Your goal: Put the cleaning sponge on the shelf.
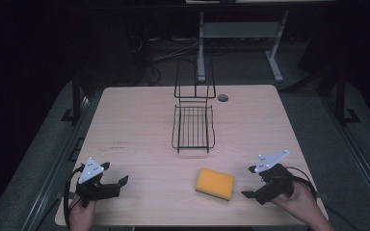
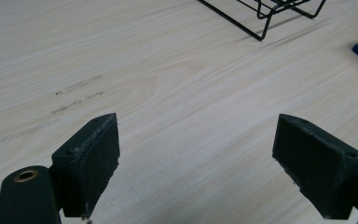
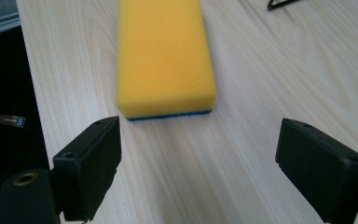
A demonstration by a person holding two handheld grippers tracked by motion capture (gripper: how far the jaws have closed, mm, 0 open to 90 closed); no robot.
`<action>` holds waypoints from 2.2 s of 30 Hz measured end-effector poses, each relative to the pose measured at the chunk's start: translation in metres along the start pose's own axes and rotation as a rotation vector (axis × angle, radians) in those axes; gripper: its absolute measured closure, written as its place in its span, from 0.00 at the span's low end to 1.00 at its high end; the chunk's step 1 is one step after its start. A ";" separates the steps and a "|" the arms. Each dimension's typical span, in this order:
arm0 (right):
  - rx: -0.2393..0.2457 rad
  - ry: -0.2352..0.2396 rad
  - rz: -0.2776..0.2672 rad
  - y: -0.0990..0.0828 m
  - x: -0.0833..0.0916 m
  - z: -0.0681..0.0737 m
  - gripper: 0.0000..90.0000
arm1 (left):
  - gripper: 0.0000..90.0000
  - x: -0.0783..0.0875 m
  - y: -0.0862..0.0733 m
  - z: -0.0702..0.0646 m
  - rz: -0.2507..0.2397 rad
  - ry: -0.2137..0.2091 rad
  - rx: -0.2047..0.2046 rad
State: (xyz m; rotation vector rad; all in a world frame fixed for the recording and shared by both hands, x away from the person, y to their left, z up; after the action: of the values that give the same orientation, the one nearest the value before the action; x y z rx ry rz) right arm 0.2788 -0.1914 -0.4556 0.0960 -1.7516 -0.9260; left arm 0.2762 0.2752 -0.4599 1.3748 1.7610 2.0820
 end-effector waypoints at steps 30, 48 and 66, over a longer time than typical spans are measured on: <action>0.148 0.090 0.110 0.055 -0.046 0.025 0.15 | 0.16 0.002 0.000 0.001 -0.009 0.003 -0.004; 0.165 0.107 0.206 0.061 -0.074 0.030 0.15 | 0.16 0.002 0.000 0.001 -0.011 0.002 0.000; 0.202 0.100 0.270 0.062 -0.090 0.036 0.21 | 0.16 0.003 0.000 0.000 -0.011 -0.003 0.003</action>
State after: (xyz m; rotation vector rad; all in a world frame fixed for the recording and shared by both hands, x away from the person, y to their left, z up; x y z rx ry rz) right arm 0.3068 -0.0856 -0.4905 0.0346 -1.7107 -0.5389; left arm 0.2746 0.2771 -0.4578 1.3653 1.7666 2.0718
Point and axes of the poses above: each handheld gripper's, and its own axes: x roughly backward along the jaws, y roughly out of its top, z roughly to its left, the point moved 5 cm from there along -x, roughly forward along the jaws, and after that the axes turned 10 degrees about -y, right-handed, at the moved point
